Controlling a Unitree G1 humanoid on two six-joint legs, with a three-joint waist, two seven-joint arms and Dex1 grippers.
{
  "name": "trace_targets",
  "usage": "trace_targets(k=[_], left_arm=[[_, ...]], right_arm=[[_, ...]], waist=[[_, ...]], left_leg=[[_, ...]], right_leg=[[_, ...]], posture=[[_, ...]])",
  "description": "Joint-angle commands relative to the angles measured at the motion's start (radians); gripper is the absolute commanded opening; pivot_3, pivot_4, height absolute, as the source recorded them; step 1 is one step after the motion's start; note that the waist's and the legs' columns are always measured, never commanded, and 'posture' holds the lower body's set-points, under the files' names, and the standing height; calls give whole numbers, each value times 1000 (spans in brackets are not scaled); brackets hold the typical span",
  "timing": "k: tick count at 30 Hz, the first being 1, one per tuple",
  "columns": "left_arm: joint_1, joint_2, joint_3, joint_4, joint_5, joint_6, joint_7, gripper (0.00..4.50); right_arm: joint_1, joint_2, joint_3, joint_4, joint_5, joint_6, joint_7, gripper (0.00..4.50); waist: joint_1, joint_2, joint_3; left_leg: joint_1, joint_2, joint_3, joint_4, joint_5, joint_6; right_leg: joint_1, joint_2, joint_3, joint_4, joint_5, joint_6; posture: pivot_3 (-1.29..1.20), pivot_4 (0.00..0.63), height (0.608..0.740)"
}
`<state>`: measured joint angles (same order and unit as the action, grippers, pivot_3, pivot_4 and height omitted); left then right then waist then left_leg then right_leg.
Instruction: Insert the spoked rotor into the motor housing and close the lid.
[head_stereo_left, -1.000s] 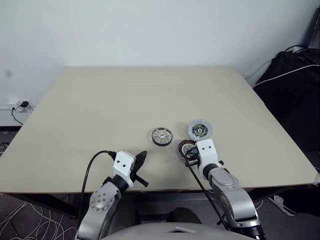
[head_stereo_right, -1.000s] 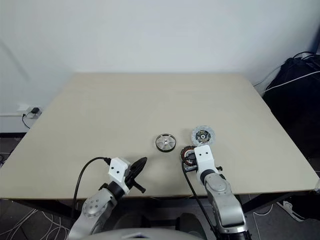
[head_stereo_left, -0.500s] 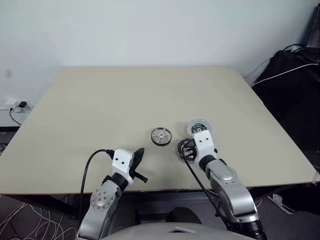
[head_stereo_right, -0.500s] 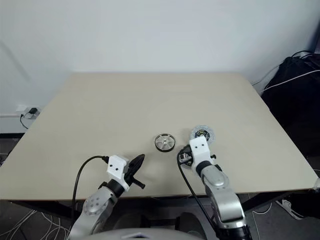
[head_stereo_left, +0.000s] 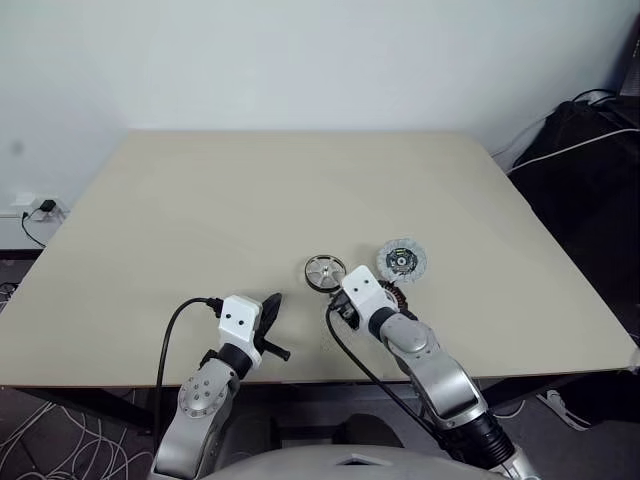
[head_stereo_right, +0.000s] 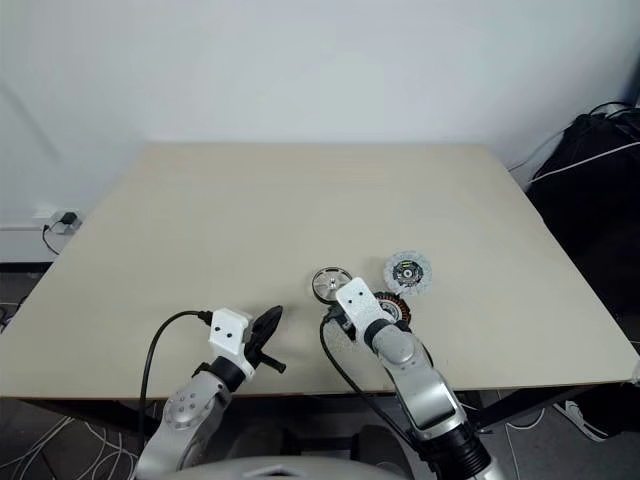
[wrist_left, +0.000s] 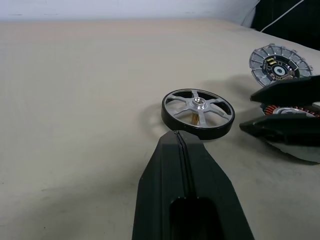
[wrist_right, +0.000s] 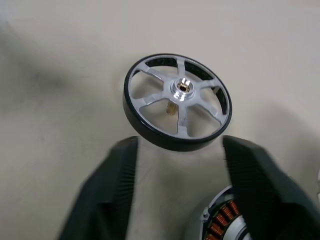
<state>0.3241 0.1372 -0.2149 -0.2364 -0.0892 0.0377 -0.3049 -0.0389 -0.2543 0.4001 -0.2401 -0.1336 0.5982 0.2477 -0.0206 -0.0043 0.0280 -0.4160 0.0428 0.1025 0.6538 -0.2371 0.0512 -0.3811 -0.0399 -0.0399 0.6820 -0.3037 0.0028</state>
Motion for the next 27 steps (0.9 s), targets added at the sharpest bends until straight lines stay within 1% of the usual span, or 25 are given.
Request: trace_targets(k=[1, 4, 9, 12, 27], left_arm=[[-12, -8, -4, -12, 1, -8, 5, 0], [-17, -10, -7, -5, 2, -7, 4, 0], [-26, -16, -9, 8, 3, -11, 3, 0], [-27, -20, -8, 21, 4, -22, 3, 0], [-28, -25, -1, 66, 2, -65, -1, 0]], right_arm=[[-50, -45, 53, -26, -58, -26, 47, 2881], [-95, -90, 111, -9, -114, -46, 84, 2881], [-165, -117, 164, 45, -171, -70, 136, 2881], [-186, -111, 177, 81, -185, -88, 154, 2881], [-230, -76, 182, 204, -236, -168, 194, 2881]], waist=[[-1, 0, 0], [-1, 0, 0], [1, -1, 0], [2, -1, 0], [1, -1, 0]], left_leg=[[0, 0, 0, 0, 0, 0], [0, 0, 0, 0, 0, 0], [0, 0, 0, 0, 0, 0], [0, 0, 0, 0, 0, 0], [0, 0, 0, 1, 1, 1]], right_leg=[[0, 0, 0, 0, 0, 0], [0, 0, 0, 0, 0, 0], [0, 0, 0, 0, 2, 0], [0, 1, 0, -1, 7, 2], [0, 1, 0, -1, 8, 2]], posture=[[0, 0, 740], [0, 0, 740], [0, 0, 740], [0, 0, 740], [0, 0, 740]])
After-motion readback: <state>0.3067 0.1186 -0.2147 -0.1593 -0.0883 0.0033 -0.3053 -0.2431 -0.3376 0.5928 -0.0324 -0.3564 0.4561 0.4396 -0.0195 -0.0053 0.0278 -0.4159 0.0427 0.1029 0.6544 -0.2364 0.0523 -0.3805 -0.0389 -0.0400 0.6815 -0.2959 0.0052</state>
